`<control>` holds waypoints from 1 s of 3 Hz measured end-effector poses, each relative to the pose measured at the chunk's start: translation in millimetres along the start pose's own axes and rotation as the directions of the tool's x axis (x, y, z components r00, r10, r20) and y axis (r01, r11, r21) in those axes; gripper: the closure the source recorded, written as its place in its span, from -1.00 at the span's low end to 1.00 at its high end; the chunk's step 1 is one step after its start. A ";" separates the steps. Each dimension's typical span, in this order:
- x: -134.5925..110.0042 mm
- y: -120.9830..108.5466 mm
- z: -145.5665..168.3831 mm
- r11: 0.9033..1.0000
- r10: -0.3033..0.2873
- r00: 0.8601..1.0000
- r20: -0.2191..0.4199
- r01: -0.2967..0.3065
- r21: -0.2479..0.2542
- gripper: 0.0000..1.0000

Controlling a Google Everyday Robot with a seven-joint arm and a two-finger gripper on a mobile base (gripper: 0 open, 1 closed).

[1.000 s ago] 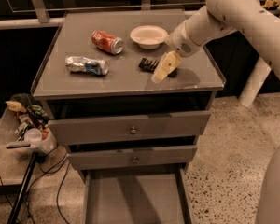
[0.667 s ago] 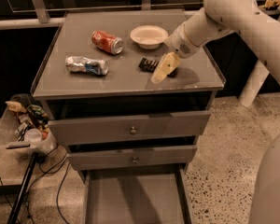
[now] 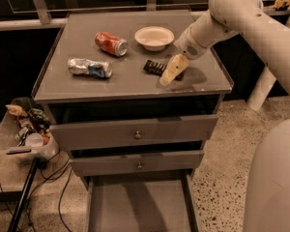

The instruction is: Place rxbar chocolate into bottom drawer

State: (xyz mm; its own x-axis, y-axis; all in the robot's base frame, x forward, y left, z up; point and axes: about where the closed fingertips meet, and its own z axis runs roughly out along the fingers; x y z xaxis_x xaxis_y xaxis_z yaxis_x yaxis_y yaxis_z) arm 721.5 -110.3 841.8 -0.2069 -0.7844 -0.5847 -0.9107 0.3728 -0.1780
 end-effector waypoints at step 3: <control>16.0 -14.9 8.7 0.999 0.032 0.999 -0.033 -0.031 0.008 -0.63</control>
Offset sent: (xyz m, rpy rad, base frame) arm 0.0193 -0.0265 -0.0134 -0.0284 0.0248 -0.0609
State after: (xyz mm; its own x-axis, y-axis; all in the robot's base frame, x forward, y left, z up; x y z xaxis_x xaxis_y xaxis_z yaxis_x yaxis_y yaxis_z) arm 734.9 -124.1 828.2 -0.2473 -0.7882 -0.5635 -0.9009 0.4012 -0.1657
